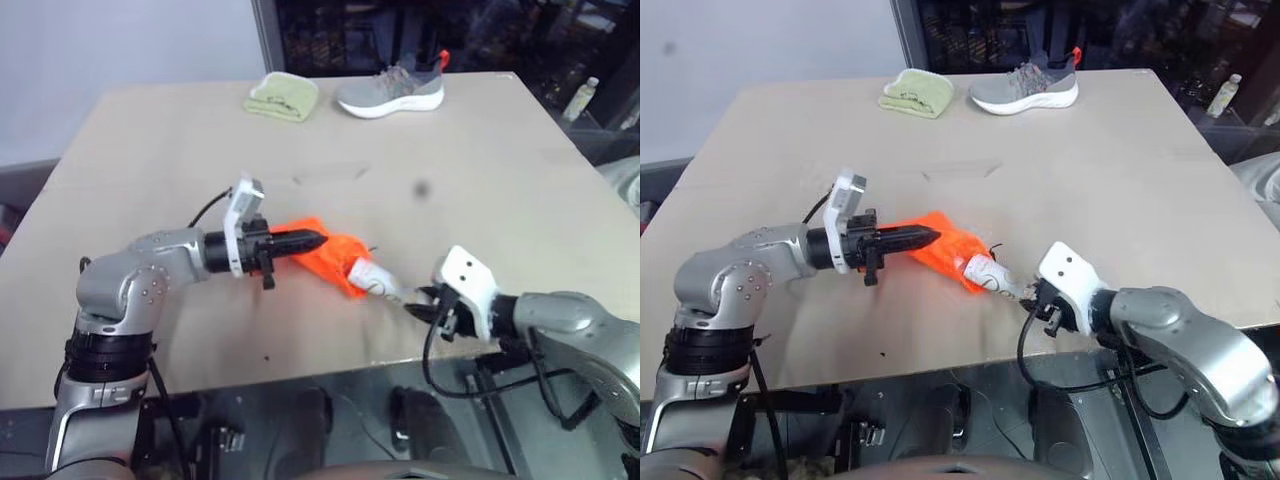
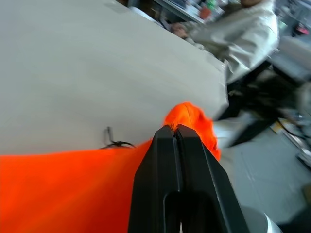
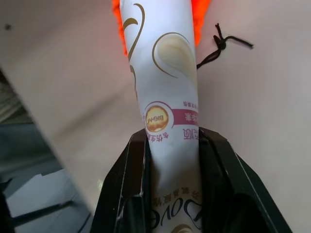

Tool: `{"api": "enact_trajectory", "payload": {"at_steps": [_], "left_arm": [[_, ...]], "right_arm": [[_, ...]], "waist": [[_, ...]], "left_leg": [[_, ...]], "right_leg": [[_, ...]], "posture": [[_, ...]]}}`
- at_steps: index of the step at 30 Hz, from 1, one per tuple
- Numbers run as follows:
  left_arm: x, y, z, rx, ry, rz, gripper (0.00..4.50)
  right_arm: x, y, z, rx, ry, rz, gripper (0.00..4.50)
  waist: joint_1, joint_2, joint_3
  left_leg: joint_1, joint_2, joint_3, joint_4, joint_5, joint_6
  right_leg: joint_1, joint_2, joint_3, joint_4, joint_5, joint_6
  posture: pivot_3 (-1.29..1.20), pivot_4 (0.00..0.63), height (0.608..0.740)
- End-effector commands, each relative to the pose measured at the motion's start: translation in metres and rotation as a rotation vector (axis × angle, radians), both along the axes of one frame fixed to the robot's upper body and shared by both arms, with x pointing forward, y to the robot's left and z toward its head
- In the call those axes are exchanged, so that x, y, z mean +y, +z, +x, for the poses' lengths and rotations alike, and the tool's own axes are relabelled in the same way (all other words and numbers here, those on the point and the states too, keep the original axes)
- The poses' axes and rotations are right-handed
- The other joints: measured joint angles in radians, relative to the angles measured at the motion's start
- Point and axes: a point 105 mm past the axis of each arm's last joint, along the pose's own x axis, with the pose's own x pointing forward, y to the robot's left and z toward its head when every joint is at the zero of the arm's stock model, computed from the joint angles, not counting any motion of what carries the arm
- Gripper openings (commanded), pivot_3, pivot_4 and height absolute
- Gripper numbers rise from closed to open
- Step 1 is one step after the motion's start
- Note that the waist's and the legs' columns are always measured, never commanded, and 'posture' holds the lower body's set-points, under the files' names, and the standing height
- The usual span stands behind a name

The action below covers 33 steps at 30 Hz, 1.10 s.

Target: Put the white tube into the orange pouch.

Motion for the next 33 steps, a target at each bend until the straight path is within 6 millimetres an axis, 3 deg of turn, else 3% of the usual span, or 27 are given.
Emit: {"api": "enact_trajectory", "payload": {"at_steps": [1, 10, 15, 21, 25, 33], "left_arm": [[-0.004, 0.006, -0.01, -0.041, -0.054, 0.019, 0.0], [-0.006, -0.003, -0.017, -0.086, -0.077, 0.096, 0.0], [-0.012, 0.003, -0.015, -0.119, -0.069, 0.114, 0.0], [-0.005, 0.009, -0.009, -0.137, -0.023, 0.124, 0.0], [-0.009, 0.008, -0.014, -0.134, -0.043, 0.124, 0.0], [-0.005, 0.012, -0.016, -0.115, -0.047, 0.12, 0.0]], "right_arm": [[0.007, 0.012, 0.008, -0.074, 0.032, 0.013, 1.12], [0.061, 0.024, 0.031, -0.069, 0.138, 0.132, 1.12], [0.07, 0.018, 0.027, -0.013, 0.2, 0.125, 1.12], [0.044, 0.025, 0.012, -0.021, 0.258, 0.093, 1.12], [0.061, 0.029, 0.021, -0.022, 0.265, 0.147, 1.12], [0.103, 0.014, 0.051, -0.001, 0.19, 0.245, 1.12]], "waist": [[0.003, 0.0, 0.0], [-0.004, 0.0, 0.0], [0.001, 0.0, 0.0], [0.001, -0.001, 0.0], [-0.011, -0.001, 0.0], [-0.003, -0.001, 0.0]], "left_leg": [[0.0, -0.001, -0.001, 0.0, 0.0, 0.001], [-0.002, -0.003, -0.003, -0.007, 0.0, 0.002], [-0.002, -0.004, -0.004, -0.004, 0.0, 0.002], [-0.003, -0.005, -0.004, -0.003, 0.0, 0.002], [-0.001, -0.003, -0.003, -0.004, 0.0, 0.002], [0.001, 0.005, -0.005, -0.003, 0.0, 0.001]], "right_leg": [[0.0, 0.0, 0.0, 0.0, 0.0, 0.0], [-0.005, 0.006, 0.002, 0.002, 0.0, 0.0], [-0.003, 0.005, 0.002, 0.003, 0.0, 0.0], [-0.003, 0.005, 0.003, 0.003, 0.0, 0.0], [-0.004, 0.007, 0.004, 0.004, 0.0, 0.0], [-0.003, 0.015, 0.004, 0.006, 0.001, -0.003]], "posture": [[0.0, 0.15, 0.74], [0.0, 0.15, 0.74], [0.0, 0.15, 0.74], [0.0, 0.15, 0.74], [0.0, 0.15, 0.74], [0.0, 0.15, 0.74]]}}
